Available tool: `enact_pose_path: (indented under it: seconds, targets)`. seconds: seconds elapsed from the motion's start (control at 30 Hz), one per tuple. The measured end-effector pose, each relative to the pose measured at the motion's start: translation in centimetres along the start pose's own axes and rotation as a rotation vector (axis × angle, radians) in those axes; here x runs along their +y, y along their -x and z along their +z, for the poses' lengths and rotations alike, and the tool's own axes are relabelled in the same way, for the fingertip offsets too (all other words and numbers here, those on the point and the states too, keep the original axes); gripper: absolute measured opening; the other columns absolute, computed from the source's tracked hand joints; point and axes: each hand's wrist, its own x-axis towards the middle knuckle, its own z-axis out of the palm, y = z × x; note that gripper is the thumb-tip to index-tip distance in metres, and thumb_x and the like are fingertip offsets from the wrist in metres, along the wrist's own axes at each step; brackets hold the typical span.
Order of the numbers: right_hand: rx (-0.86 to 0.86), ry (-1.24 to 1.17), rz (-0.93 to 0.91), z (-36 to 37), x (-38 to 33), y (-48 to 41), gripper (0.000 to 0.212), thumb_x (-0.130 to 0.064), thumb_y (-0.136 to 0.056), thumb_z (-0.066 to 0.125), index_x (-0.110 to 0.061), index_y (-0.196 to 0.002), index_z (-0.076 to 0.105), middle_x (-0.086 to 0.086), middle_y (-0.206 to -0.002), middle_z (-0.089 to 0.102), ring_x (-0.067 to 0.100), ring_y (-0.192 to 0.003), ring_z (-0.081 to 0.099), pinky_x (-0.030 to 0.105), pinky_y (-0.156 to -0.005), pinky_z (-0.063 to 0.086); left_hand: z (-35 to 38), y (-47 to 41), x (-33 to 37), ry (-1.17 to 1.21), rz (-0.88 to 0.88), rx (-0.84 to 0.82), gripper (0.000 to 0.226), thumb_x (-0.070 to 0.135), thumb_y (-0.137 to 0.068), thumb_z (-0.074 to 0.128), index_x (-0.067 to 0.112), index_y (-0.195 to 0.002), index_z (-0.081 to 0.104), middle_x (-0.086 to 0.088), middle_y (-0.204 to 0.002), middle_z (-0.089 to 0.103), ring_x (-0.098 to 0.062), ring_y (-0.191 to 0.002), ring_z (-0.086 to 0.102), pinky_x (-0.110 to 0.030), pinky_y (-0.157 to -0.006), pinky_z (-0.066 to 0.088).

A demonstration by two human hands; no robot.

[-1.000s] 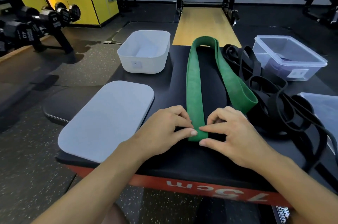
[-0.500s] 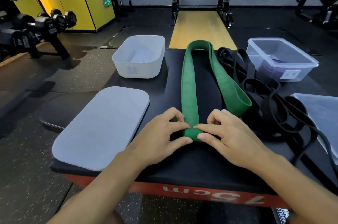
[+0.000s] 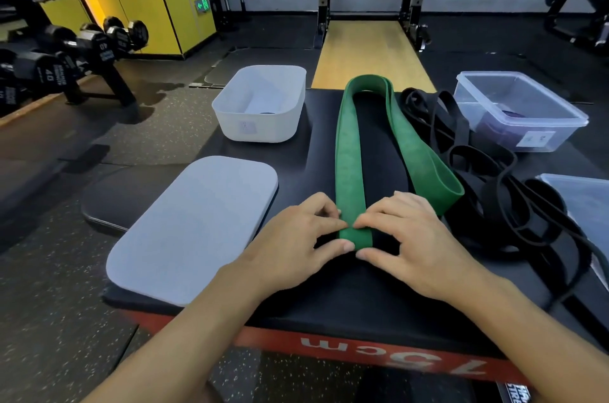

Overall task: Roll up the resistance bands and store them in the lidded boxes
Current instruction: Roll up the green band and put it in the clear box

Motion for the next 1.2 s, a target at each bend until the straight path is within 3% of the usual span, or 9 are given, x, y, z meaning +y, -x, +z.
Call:
enact_pose_path:
  seconds: [0.17,0.3,0.53,0.73,0.83,0.93,1.03,1.1,1.2]
  targets:
    - [-0.018,-0.022,0.009,0.0,0.8,-0.5,0.041,-0.062,-0.088,0.062,-0.034,-0.117,0.073,-0.023,-0.102,0.058,0.0,-0.098,0.048,0.033,-0.106,0.034,1.0,0.7,0.1,0.103,-0.018,0.061,0.051,0.044,-0.098,0.068,0.033,-0.146,0.057,0.025,-0.132,0.047,-0.001,-0.127,0.053,-0.033,-0.107,0.047]
    - [-0.063,-0.058,0.039,-0.4,1.4,-1.3,0.049,-0.068,-0.089,0.057,-0.034,-0.118,0.076,-0.022,-0.1,0.062,0.001,-0.099,0.049,0.038,-0.101,0.04,0.5,0.5,-0.1,0.21,-0.018,0.112,0.043,0.029,-0.088,0.083,0.034,-0.125,0.062,0.024,-0.122,0.058,-0.002,-0.122,0.057,-0.03,-0.104,0.048]
    - [-0.079,-0.121,0.073,-0.2,1.8,-1.6,0.05,-0.068,-0.089,0.055,-0.035,-0.12,0.075,-0.024,-0.103,0.051,0.003,-0.101,0.049,0.037,-0.095,0.046,0.4,-0.9,-0.1,0.129,-0.034,0.164,0.029,0.036,-0.085,0.084,0.031,-0.111,0.069,0.021,-0.103,0.064,-0.002,-0.1,0.06,-0.021,-0.084,0.047]
    - [-0.108,-0.052,0.115,-0.1,1.6,-1.4,0.057,-0.068,-0.097,0.038,-0.033,-0.128,0.071,-0.021,-0.103,0.046,0.006,-0.098,0.046,0.036,-0.091,0.047,0.4,-1.4,-0.7,0.174,0.03,0.139,0.025,0.038,-0.091,0.074,0.026,-0.113,0.071,0.02,-0.112,0.061,-0.007,-0.107,0.062,-0.028,-0.092,0.05]
    - [-0.127,-0.034,0.136,-0.2,1.0,-1.1,0.062,-0.068,-0.099,0.034,-0.031,-0.139,0.063,-0.02,-0.111,0.046,0.005,-0.104,0.045,0.03,-0.094,0.046,0.1,-2.0,-0.8,0.159,0.024,0.11,0.023,0.04,-0.089,0.073,0.027,-0.108,0.068,0.018,-0.105,0.06,-0.009,-0.1,0.061,-0.033,-0.086,0.051]
    - [-0.094,-0.057,0.105,-0.1,0.4,-0.7,0.063,-0.062,-0.094,0.054,-0.028,-0.147,0.054,-0.021,-0.124,0.048,0.003,-0.115,0.044,0.024,-0.101,0.042,-0.5,-2.5,-0.7,0.149,-0.006,0.075,0.023,0.043,-0.087,0.074,0.028,-0.104,0.069,0.017,-0.098,0.059,-0.006,-0.092,0.059,-0.035,-0.083,0.052]
    - [-0.015,-0.133,0.11,0.2,-0.1,-0.9,0.054,-0.041,-0.081,0.083,-0.03,-0.128,0.059,-0.023,-0.117,0.056,0.002,-0.114,0.049,0.026,-0.096,0.047,-1.3,-3.3,-0.6,0.146,-0.044,0.019,0.021,0.039,-0.087,0.079,0.029,-0.103,0.07,0.015,-0.1,0.061,-0.006,-0.093,0.06,-0.038,-0.088,0.054]
    - [0.032,-0.122,0.115,0.3,0.0,-1.4,0.043,-0.031,-0.079,0.087,-0.028,-0.116,0.064,-0.022,-0.108,0.06,0.003,-0.106,0.051,0.032,-0.089,0.051,-1.6,-3.7,-0.6,0.144,-0.059,-0.008,0.023,0.038,-0.088,0.08,0.027,-0.106,0.072,0.013,-0.102,0.062,-0.01,-0.096,0.061,-0.041,-0.091,0.054]
    - [0.017,-0.159,0.127,0.3,0.6,-1.9,0.039,-0.035,-0.08,0.086,-0.03,-0.115,0.067,-0.021,-0.106,0.063,0.005,-0.107,0.053,0.034,-0.09,0.051,-1.6,-3.8,-1.0,0.152,-0.062,-0.025,0.027,0.045,-0.089,0.075,0.027,-0.11,0.073,0.018,-0.109,0.055,-0.009,-0.103,0.06,-0.041,-0.096,0.053]
